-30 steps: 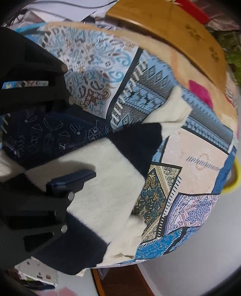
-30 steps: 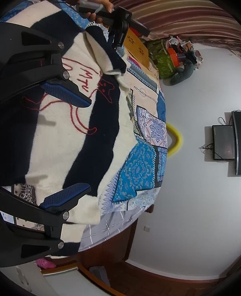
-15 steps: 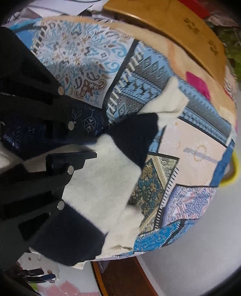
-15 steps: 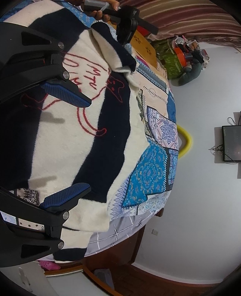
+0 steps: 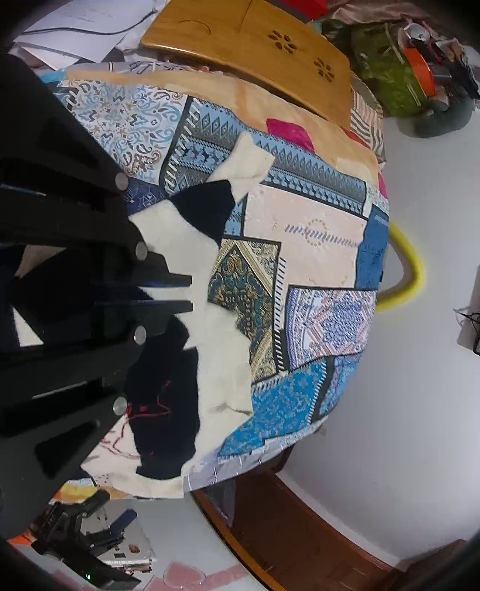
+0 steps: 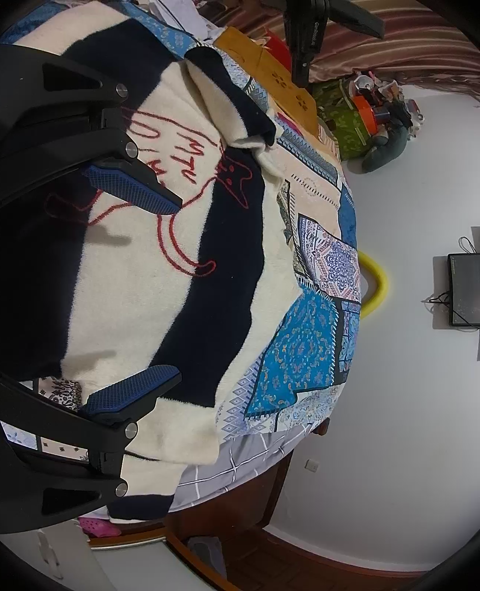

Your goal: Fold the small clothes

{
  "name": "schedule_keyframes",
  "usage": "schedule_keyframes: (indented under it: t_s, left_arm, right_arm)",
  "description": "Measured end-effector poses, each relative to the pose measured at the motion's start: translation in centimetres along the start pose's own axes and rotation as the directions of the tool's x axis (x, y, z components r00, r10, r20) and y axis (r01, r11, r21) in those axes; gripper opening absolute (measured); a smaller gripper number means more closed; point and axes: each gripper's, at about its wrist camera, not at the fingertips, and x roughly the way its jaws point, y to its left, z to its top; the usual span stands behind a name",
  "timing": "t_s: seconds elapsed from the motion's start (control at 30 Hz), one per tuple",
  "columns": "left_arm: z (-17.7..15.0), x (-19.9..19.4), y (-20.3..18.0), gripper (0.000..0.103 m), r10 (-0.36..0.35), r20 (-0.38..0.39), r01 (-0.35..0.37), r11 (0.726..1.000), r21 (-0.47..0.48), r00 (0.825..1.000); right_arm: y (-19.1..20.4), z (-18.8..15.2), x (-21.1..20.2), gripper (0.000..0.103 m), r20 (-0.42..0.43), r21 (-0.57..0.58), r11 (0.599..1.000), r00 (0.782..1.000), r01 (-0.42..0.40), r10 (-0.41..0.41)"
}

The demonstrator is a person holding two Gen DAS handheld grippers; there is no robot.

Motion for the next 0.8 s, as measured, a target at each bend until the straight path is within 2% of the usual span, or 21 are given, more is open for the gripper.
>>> schedule_keyframes:
  t_s: [0.03,0.1,0.13,0.3,0.43,0.63,0.67,0.7,0.73,0.77,0.8]
  left_arm:
    - [-0.1,0.5,0.3,0.018,0.017,-0.01,-0.017,1.0,0.0,1.0]
    - [-0.6,1.7,1.2,0.04,0.042,-0.038,-0.043,0.999,-0.021,0.998]
    - [-0.9,2.3,1.8,0.042,0.042,-0.054,-0.045,0.998,-0.039,0.998]
    - [-2.4,5.8,5.1,0.043,0.047,-0.15,-0.068,0.989,-0.135,0.988]
    - [-3.3,8.2,7.0,0.043,0.016,-0.205,-0.06,0.976,-0.21,0.979]
    - [-3.7,9.7,7.9,0.043,-0.096,-0.21,0.03,0.955,-0.296,0.973]
    - [-3.7,9.8,8.0,0.038,-0.113,-0.204,0.045,0.949,-0.311,0.972]
    - [-3.6,9.9,8.0,0.023,-0.129,-0.201,0.059,0.945,-0.323,0.971]
    - [-3.6,10.0,8.0,0.015,-0.149,-0.201,0.076,0.94,-0.332,0.968]
    - [-3.5,10.2,7.9,0.008,-0.163,-0.205,0.087,0.938,-0.337,0.965]
    - [-3.5,10.1,7.7,0.008,-0.157,-0.203,0.083,0.939,-0.333,0.966]
  right_arm:
    - [0.0,0.0,0.0,0.081,-0.001,0.001,1.0,1.0,0.0,0.0]
    - [-0.1,-0.1,0.0,0.081,-0.004,0.001,1.0,1.0,0.001,-0.001]
    - [-0.1,-0.1,0.0,0.081,-0.004,0.0,1.0,1.0,0.003,-0.003]
    - [-0.3,-0.1,0.4,0.081,-0.014,0.001,1.0,1.0,0.015,-0.015]
    - [-0.2,-0.2,0.9,0.081,-0.027,-0.004,1.0,1.0,0.013,-0.013]
    - [-0.3,-0.6,1.7,0.081,-0.05,0.0,1.0,0.999,0.012,-0.012]
    - [-0.3,-0.7,1.8,0.081,-0.052,0.002,1.0,0.999,0.011,-0.011]
    - [-0.4,-0.7,1.9,0.081,-0.055,0.005,1.0,0.998,0.01,-0.01]
    - [-0.4,-0.8,1.9,0.081,-0.058,0.008,1.0,0.998,0.009,-0.008]
    - [-0.5,-0.8,1.9,0.081,-0.06,0.011,1.0,0.998,0.008,-0.008]
    - [-0.6,-0.9,2.0,0.081,-0.06,0.012,1.0,0.998,0.008,-0.007]
